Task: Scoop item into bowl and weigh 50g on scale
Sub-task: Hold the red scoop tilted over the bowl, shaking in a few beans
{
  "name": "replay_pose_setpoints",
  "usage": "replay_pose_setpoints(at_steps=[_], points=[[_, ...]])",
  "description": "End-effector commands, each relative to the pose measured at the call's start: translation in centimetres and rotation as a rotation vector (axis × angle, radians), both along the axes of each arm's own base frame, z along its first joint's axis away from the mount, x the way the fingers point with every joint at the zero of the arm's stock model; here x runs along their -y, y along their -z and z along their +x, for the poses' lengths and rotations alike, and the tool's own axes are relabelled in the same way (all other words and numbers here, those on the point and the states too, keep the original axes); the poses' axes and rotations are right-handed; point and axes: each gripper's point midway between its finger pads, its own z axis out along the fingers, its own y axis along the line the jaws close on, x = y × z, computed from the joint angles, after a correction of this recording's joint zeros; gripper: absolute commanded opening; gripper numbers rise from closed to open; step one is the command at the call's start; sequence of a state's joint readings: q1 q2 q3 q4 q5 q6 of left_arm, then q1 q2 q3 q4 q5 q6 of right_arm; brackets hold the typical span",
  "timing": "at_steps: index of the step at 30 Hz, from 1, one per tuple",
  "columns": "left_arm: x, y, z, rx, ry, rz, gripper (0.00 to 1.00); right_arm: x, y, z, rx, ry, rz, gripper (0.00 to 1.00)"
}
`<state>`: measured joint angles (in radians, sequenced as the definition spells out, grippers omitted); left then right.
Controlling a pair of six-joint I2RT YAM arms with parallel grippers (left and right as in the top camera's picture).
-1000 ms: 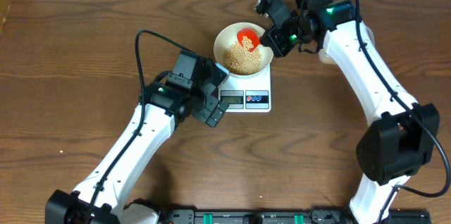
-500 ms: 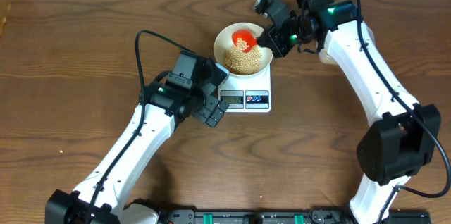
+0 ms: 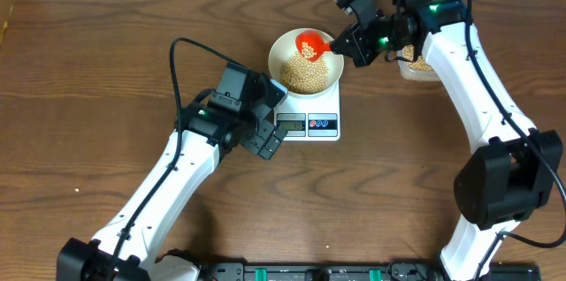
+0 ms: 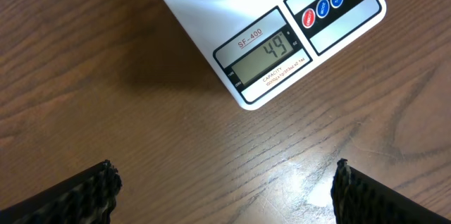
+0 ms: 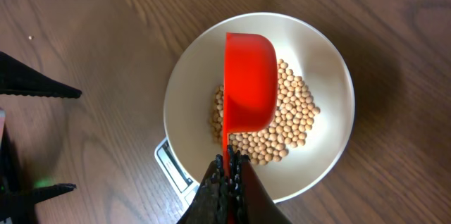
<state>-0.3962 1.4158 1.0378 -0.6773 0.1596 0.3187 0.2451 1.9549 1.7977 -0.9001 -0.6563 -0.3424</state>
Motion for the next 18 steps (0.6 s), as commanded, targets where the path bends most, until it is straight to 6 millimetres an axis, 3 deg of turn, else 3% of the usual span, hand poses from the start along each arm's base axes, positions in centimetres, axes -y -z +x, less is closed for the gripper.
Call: replay_pose_setpoints(at_steps=[1,18], points=[[0.03,0.28,-0.3,-0.012,0.012,-0.003,0.98,-0.19,-2.13,-0.52,0.02,-0.004,0.045,0.01],[0.03,0.29,-0.31,-0.012,0.012,-0.003,0.98,-0.09,-2.31,-0.55,0.012,-0.004,0.063,0.01]])
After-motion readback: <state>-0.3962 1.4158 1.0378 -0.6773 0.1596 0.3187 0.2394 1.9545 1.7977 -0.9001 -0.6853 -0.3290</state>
